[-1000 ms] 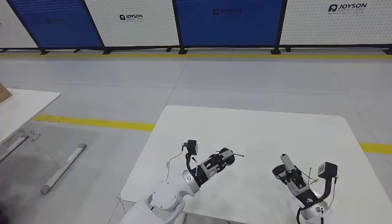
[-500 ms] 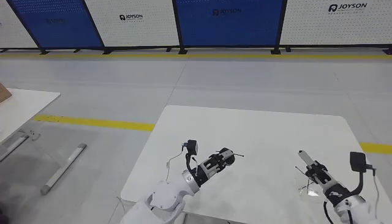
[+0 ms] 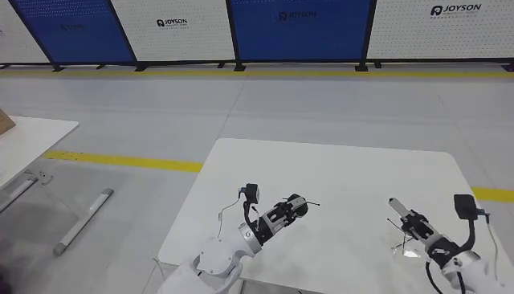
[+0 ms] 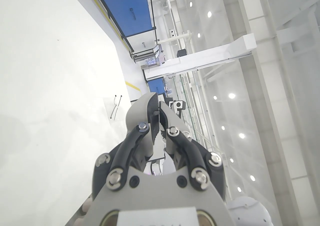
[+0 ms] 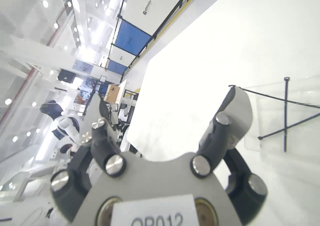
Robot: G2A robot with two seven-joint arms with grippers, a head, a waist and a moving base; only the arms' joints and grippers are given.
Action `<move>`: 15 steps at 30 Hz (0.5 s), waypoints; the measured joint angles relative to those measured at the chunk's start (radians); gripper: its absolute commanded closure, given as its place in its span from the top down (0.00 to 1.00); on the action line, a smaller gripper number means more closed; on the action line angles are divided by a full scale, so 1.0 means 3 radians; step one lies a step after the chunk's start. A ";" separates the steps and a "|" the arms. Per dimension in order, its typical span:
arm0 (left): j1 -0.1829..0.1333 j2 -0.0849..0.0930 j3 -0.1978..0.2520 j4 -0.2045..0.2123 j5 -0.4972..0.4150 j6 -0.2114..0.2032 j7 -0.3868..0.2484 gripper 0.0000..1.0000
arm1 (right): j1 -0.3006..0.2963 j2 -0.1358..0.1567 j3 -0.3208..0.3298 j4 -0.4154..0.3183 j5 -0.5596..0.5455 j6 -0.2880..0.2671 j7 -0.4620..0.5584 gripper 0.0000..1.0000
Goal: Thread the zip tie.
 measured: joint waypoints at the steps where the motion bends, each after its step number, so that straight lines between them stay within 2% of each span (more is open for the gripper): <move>1: 0.0000 0.0000 0.0000 0.0000 0.0000 0.0000 0.0000 0.00 | 0.0051 0.0014 0.0044 0.0015 -0.0034 0.0011 0.0148 1.00; 4: 0.0000 0.0000 0.0000 0.0000 0.0000 0.0000 0.0000 0.00 | 0.0202 0.0070 0.0114 0.0007 -0.0286 0.0017 0.0647 1.00; 8: 0.0000 0.0000 0.0000 0.0000 0.0000 0.0000 0.0000 0.00 | 0.0471 0.0124 0.0051 0.0046 -0.0675 0.0161 0.1252 1.00; 15: 0.0000 0.0000 0.0000 0.0000 0.0000 0.0000 0.0000 0.00 | 0.0479 0.0123 0.0046 0.0050 -0.0674 0.0169 0.1262 1.00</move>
